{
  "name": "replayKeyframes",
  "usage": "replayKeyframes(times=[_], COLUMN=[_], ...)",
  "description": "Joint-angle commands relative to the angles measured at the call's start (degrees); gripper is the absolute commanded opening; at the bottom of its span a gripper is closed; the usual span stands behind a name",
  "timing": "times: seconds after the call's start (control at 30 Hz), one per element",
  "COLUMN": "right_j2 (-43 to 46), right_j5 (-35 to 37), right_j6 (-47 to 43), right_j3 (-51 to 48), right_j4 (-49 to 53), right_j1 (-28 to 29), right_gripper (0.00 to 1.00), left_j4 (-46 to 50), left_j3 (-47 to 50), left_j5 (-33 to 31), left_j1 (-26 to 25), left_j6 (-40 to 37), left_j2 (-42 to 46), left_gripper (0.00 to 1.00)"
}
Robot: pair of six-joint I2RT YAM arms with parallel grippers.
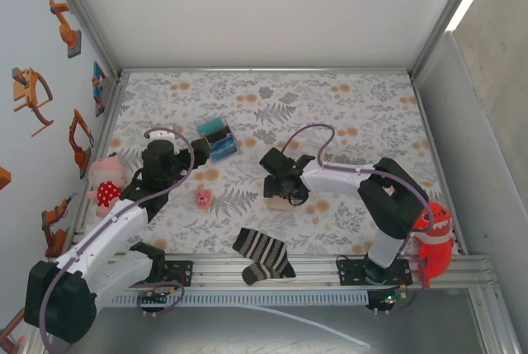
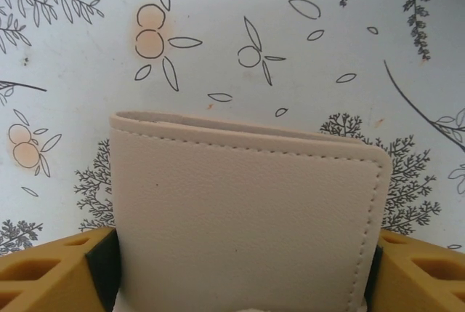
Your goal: Take the credit cards out of the card holder
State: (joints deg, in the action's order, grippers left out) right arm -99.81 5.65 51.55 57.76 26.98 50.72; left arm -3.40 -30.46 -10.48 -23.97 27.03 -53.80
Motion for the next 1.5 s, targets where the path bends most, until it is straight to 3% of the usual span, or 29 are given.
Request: replayKeyframes(times=[0.0,0.23,0.57,0.77,1.0,1.47], right_j2=[0.37,5.73,9.96,12.03,15.11,17.25], right_j5=[0.65,0.59,-0.81,-2.98,-5.40,-8.76], right_j6=[-0.65,-0.53,-0.49,-0.70,0.34,1.40], right_j3=[-1.13,-3.15,-3.35,-2.36,-2.32,-2.73], right_j4=[0.61,-5.30,-12.31,-14.46,-18.19,-23.46], right_j1=[0.25,0.00,-1.37,-1.68,-1.68,-1.68], right_gripper=[0.75,0.70,0.66,0.64,0.63,0.61], left_j4=[3.34,9.27,8.23,3.48,-6.39,-22.20], left_j3=[-2.06,-1.65,2.99,6.28,10.99,8.92], left_j5=[-1.54,0.05,16.56,22.49,24.53,31.05], left_j1=[-0.20,-0.16,-1.73,-6.25,-11.16,-16.70], left_j6=[1.75,4.12,7.24,8.01,11.48,13.49], left_j2=[1.23,4.68,6.73,7.53,7.32,-5.73], left_gripper=[0.97,0.97,0.99,0.98,0.97,0.89])
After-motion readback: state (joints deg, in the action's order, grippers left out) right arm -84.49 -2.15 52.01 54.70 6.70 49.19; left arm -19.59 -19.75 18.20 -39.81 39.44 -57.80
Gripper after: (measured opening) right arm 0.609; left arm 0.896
